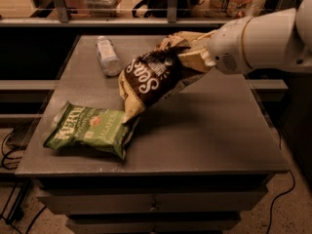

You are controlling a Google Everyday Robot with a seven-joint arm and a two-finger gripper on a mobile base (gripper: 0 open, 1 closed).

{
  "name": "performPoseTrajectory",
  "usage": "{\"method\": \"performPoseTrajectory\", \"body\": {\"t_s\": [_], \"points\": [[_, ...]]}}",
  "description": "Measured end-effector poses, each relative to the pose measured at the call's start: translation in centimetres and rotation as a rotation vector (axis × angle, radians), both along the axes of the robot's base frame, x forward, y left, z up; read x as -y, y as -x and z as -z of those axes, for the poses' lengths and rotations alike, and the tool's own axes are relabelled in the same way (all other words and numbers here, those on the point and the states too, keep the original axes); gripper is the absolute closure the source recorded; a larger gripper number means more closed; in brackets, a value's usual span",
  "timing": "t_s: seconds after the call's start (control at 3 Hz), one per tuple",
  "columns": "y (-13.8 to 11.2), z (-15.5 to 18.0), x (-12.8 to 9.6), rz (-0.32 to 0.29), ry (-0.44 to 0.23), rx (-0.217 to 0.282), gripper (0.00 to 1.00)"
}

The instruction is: Move brown chip bag near green jalapeno chip bag

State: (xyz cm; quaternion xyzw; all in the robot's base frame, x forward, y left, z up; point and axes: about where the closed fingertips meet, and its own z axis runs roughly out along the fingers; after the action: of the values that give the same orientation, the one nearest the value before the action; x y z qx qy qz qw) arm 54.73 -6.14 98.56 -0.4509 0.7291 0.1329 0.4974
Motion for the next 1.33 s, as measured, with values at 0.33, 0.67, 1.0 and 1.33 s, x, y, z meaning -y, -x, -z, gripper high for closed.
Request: {"method": "performPoseTrajectory", "body": {"t_s": [0.33, 0.67, 1.0, 1.33], "points": [[2.62, 1.75, -1.12, -0.013, -0.023, -0.027, 1.00], [2.89, 1.78, -1.29, -0.015, -0.023, -0.029, 0.83], [3.03, 1.55, -1.47, -0.017, -0.020, -0.025, 0.60], [3.16, 1.32, -1.64, -0.019, -0.017, -0.021, 0.37]]}}
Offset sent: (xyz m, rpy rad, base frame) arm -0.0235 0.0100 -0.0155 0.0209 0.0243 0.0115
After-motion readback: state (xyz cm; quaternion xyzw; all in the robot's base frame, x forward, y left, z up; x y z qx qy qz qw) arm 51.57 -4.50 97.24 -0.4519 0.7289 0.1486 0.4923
